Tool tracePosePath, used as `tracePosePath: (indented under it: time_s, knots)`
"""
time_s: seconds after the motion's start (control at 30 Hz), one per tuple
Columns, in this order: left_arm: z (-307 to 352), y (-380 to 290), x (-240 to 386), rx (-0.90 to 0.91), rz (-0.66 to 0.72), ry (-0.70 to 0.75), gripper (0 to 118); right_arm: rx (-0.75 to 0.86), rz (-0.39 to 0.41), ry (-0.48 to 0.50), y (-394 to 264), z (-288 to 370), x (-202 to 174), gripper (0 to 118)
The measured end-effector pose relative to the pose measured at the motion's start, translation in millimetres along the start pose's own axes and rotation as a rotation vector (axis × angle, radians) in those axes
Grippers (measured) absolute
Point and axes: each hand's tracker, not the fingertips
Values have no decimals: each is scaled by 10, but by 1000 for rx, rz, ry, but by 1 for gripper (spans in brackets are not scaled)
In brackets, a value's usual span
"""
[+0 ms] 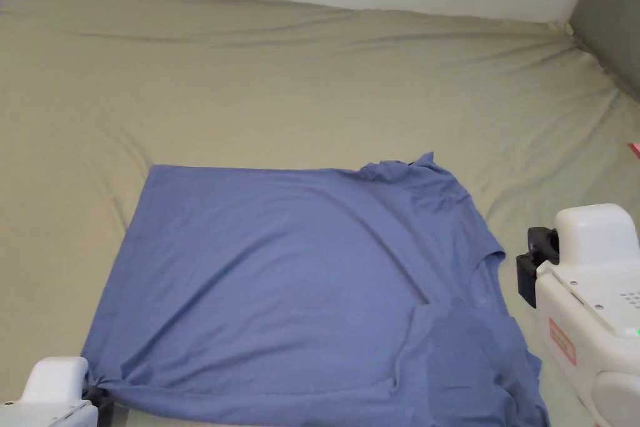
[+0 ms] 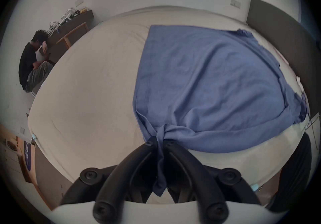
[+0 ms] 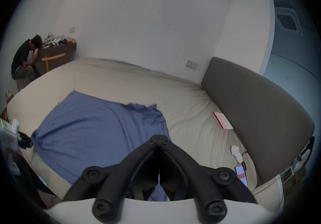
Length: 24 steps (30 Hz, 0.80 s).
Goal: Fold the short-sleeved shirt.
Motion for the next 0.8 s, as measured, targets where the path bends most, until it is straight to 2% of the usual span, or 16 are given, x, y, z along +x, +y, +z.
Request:
tracePosePath:
  time_s: [0.17,0.2,0.23,0.27,0.3,0.37,0.5,0.6,0.7,0.73,0.77,0.8]
  knots:
    - [210,92,-46,29,12,-14,5,-267,-61,77,-617,-230,322,4]
    - [241,92,-50,34,18,-17,5,-321,-63,89,-778,-284,350,15]
    - [257,89,-53,38,20,-20,5,-347,-67,81,-994,-369,429,43]
    - [262,89,-53,33,18,-20,5,-387,-77,82,-1167,-423,448,93]
    - [302,98,5,24,11,-15,5,-465,-77,107,-1335,-482,466,107]
    - [303,77,9,12,7,-12,5,-530,-75,130,-1597,-528,439,107]
    - [279,12,42,-23,10,-5,5,-592,24,126,-1859,-603,302,107]
    - [286,-18,64,-36,12,1,5,-588,12,136,-1890,-693,263,106]
    - [291,-12,71,-40,13,5,5,-583,-11,162,-1811,-707,220,95]
    - [292,-6,78,-42,13,7,5,-584,-12,165,-1806,-735,205,95]
    - [293,3,88,-44,13,8,5,-585,-8,172,-1789,-739,219,83]
    - [294,8,98,-44,12,9,5,-580,-3,182,-1803,-767,205,64]
